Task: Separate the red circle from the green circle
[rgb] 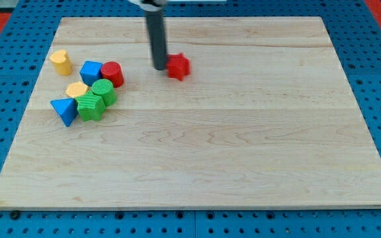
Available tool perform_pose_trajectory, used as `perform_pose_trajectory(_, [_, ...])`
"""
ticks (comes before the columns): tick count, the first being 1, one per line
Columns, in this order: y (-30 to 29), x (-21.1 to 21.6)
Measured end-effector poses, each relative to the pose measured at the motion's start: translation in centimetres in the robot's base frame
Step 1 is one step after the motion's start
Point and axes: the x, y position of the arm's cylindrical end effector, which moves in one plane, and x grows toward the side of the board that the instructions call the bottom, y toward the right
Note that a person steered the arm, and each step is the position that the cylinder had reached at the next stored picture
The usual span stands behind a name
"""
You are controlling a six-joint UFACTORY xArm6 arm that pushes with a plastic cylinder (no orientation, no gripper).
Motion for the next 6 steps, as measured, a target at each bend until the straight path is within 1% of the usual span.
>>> perform_pose_trajectory(1, [2.8, 4.1])
perform_pose_trajectory(2, [-3.1, 6.8])
perform_pose_trajectory(3, [-12.5, 6.7])
perform_pose_trajectory(5, [-13.4, -0.2])
perform_pose_trajectory(6, [-11.4, -1.0])
